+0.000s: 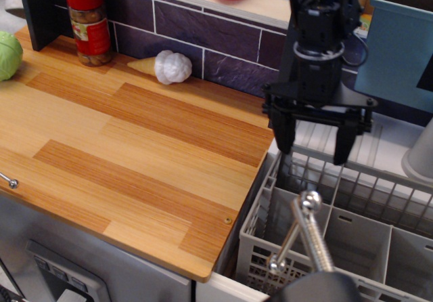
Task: Move drying rack out of sink
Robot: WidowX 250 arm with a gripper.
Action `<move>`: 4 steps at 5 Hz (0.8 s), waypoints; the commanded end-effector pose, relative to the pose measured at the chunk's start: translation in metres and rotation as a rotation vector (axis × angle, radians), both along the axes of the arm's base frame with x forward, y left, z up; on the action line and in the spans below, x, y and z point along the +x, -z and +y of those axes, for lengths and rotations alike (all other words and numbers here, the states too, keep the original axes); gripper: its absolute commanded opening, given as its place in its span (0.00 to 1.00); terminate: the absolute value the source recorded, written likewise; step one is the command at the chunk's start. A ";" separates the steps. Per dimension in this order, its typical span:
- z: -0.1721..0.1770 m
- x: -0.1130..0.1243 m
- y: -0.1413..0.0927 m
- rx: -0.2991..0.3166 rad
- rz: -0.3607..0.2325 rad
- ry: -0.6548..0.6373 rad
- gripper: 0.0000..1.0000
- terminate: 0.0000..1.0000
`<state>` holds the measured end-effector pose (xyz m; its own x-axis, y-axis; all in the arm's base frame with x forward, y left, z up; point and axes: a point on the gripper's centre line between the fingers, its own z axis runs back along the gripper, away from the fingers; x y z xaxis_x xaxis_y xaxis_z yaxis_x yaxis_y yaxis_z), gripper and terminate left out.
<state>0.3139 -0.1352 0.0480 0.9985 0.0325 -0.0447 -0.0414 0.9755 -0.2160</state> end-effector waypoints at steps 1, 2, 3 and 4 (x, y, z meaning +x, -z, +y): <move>-0.038 0.007 -0.007 -0.045 -0.035 -0.052 1.00 0.00; -0.049 0.011 0.010 -0.019 -0.065 -0.096 1.00 0.00; -0.061 0.008 0.025 0.017 -0.065 -0.084 1.00 0.00; -0.064 0.010 0.035 0.049 -0.051 -0.086 1.00 0.00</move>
